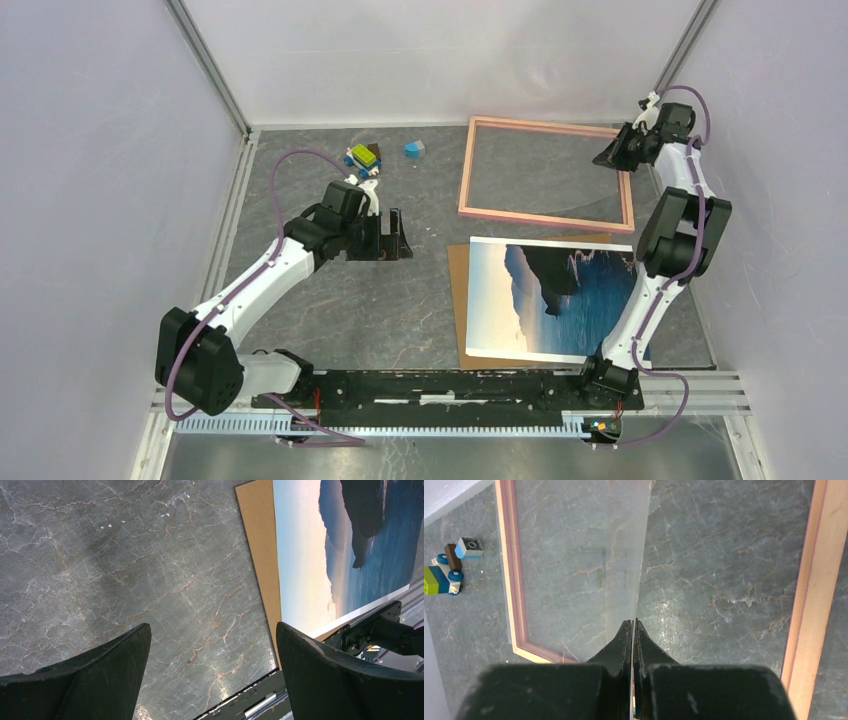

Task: Put the photo into the frame
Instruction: Place the photo frame item in the photo frame.

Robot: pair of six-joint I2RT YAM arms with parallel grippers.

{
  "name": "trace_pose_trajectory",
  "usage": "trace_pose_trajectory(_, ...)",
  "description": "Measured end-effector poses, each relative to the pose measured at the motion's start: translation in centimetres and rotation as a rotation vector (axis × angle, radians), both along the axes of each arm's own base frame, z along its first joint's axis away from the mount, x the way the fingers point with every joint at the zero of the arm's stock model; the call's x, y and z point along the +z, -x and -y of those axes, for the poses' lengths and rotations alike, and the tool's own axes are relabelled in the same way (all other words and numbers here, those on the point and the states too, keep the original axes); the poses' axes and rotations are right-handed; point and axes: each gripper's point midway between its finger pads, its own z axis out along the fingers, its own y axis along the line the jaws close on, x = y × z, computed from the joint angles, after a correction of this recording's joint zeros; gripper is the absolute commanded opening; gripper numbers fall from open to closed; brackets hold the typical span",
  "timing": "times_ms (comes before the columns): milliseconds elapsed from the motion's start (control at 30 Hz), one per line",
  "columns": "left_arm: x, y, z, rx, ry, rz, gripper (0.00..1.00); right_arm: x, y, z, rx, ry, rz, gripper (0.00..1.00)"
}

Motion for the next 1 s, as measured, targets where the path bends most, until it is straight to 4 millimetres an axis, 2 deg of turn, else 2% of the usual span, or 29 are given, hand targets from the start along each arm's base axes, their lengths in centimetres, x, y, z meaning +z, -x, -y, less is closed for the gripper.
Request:
trace_pose_trajectory(100, 0.0, 0.0, 0.0, -0.001, 0.000, 0.000, 0.99, -0.3, 0.8, -0.1, -0.019, -0.002, -0.007, 0.00)
trace_pose_trajectory(267, 0.0, 0.0, 0.0, -0.001, 0.000, 0.000, 0.99, 0.4, 1.1, -0.1, -0.039, 0.004, 0.015, 0.00)
trace_pose_trajectory(1000, 0.1, 0.3, 0.4, -0.017, 0.013, -0.006, 0.99, 2.8, 0.6, 0.2, -0.019, 0.040, 0.055, 0.00)
